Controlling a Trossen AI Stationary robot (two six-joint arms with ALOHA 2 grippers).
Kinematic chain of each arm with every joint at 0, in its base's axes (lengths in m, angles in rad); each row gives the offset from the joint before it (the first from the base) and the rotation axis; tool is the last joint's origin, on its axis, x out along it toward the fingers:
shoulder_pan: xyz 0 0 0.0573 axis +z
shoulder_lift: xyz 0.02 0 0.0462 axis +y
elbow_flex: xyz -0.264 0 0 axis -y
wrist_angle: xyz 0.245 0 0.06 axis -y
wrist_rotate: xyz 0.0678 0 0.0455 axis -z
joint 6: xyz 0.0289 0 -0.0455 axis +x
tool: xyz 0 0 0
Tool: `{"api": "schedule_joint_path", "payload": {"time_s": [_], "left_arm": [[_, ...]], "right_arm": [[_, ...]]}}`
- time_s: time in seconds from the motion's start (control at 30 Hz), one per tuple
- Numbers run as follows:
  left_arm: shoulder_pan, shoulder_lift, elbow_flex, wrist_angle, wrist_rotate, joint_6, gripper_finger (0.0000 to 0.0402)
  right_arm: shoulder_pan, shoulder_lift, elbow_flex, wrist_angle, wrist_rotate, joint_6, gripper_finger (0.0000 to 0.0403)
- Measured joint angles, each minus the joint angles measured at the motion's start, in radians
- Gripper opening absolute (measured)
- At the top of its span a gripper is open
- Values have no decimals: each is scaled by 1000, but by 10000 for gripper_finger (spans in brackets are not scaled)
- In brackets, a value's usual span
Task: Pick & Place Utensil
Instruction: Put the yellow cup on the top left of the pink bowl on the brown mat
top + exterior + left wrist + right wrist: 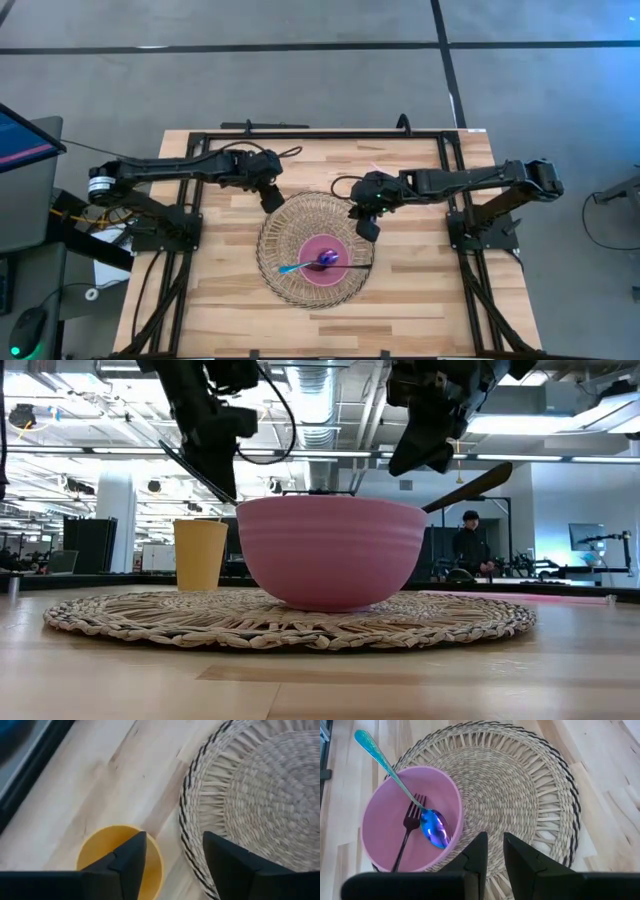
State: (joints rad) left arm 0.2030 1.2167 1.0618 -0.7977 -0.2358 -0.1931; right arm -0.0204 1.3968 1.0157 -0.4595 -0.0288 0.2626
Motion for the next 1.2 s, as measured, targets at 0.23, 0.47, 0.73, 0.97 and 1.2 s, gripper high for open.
{"api": "schedule_joint_path", "payload": {"time_s": [0.23,0.47,0.73,0.97,1.2], "left_arm": [[16,43,0,-52,-6,-64,199],[15,55,-67,-57,-13,-85,183],[-3,55,-109,-37,-25,-50,112],[-9,24,-89,-31,-27,-27,12],[-101,-16,-5,-32,-96,-28,8]], "right_arm": [[0,0,0,0,0,0,55],[1,0,0,0,0,0,55],[0,0,0,0,0,0,55],[1,0,0,1,0,0,55],[0,0,0,1,0,0,55]]}}
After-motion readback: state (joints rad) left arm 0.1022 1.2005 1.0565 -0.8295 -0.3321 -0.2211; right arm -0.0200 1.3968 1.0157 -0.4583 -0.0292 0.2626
